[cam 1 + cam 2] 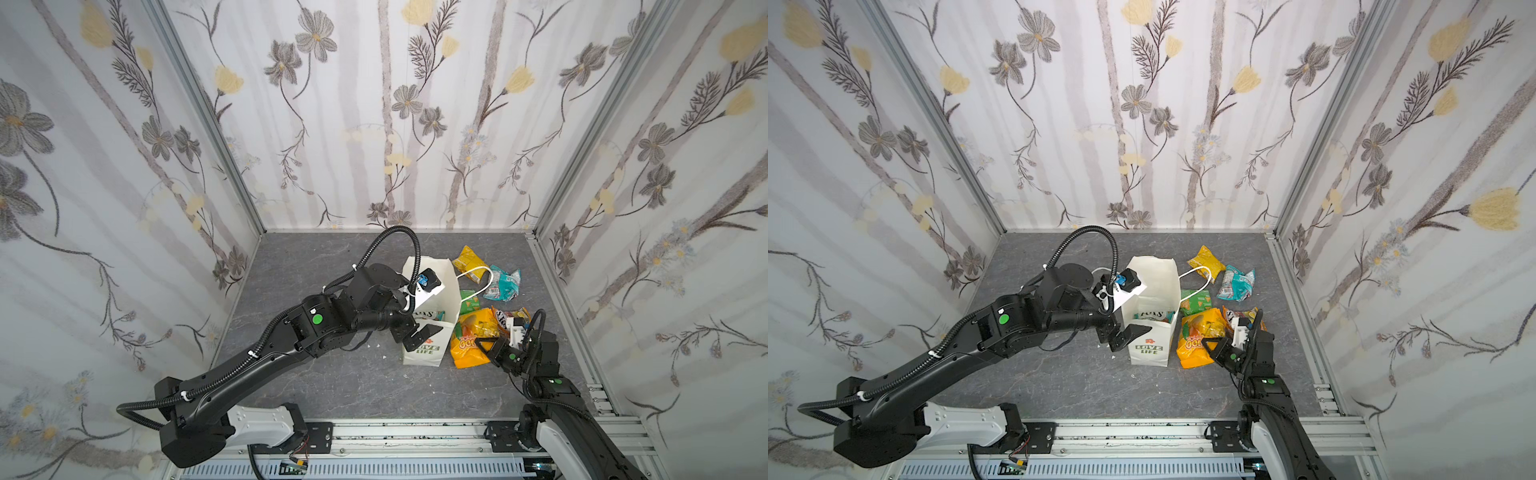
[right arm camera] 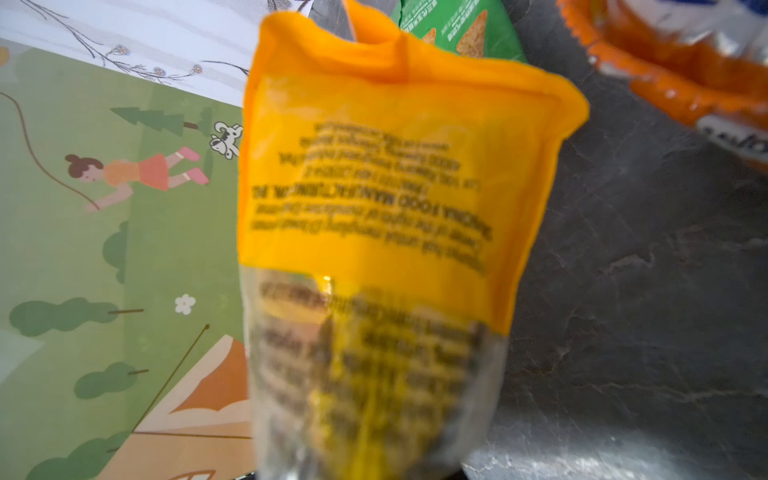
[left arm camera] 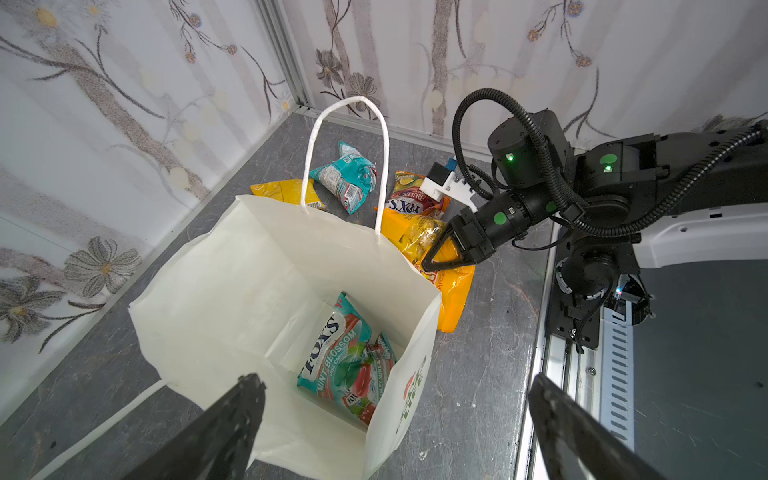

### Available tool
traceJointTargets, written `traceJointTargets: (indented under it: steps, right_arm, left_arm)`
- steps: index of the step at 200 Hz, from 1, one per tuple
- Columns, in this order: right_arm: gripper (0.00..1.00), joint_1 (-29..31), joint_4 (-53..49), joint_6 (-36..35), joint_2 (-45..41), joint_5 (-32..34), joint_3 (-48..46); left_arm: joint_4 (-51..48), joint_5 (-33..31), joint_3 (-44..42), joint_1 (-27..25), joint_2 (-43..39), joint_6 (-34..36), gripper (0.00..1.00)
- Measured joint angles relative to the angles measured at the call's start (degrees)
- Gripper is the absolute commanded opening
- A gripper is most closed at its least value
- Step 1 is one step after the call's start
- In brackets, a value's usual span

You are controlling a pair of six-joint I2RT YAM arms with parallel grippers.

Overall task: Take the snacks out of the paper bag
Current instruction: 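Lower the yellow mango bag with the right gripper onto the table and release, then lower the left gripper into the bag while the right gripper holds the bag rim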

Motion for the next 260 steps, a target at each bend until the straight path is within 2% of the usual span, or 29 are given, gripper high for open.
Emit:
traceJointTargets:
  steps: [28, 47, 52, 62, 82, 112, 132, 168, 207, 260]
  right_arm:
    - [0.43, 0.5, -4.6, -1.2, 1.6, 4.3, 1.3]
    - [0.61, 0.5, -7.9, -2.1, 1.6, 6.9, 2.3]
    - [0.71, 0.6, -8.8, -2.2, 1.6, 7.4, 2.6]
    - [0.81, 0.7, -10.4, -2.5, 1.5, 8.4, 3.1]
    - [0.91, 0.8, -13.8, -3.5, 0.7, 10.5, 4.5]
    - [0.97, 1.5, -18.4, -4.6, -1.7, 12.9, 6.4]
    - [0.99, 2.4, -21.4, -4.6, -3.9, 14.7, 7.8]
    - [0.99, 3.2, -27.2, -4.3, -9.9, 18.6, 12.3]
    - [0.99, 5.2, -32.7, -3.7, -13.9, 19.8, 22.3]
    - [0.99, 12.5, -33.8, -4.7, -12.3, 12.9, 38.5]
  left_arm:
    - [-0.7, -2.3, 2.2, 0.0, 0.3, -0.3, 1.00]
    - [-0.8, -4.4, 3.9, 0.0, 1.0, -1.2, 1.00]
    - [-0.7, -5.0, 4.3, 0.0, 1.5, -1.6, 1.00]
    - [-0.8, -6.3, 4.9, 0.0, 2.5, -1.6, 1.00]
    - [-1.7, -10.0, 6.3, 0.2, 4.3, -1.8, 1.00]
    - [-3.0, -16.3, 11.2, 1.2, 7.9, -3.1, 1.00]
    - [-4.7, -20.7, 13.9, 1.6, 10.6, -3.7, 0.96]
    - [-9.4, -25.0, 20.7, 3.3, 16.3, -6.3, 0.80]
    - [-17.8, -23.3, 33.5, 5.6, 25.2, -11.5, 0.72]
    - [-31.7, -18.3, 49.6, 5.8, 39.4, -15.8, 0.66]
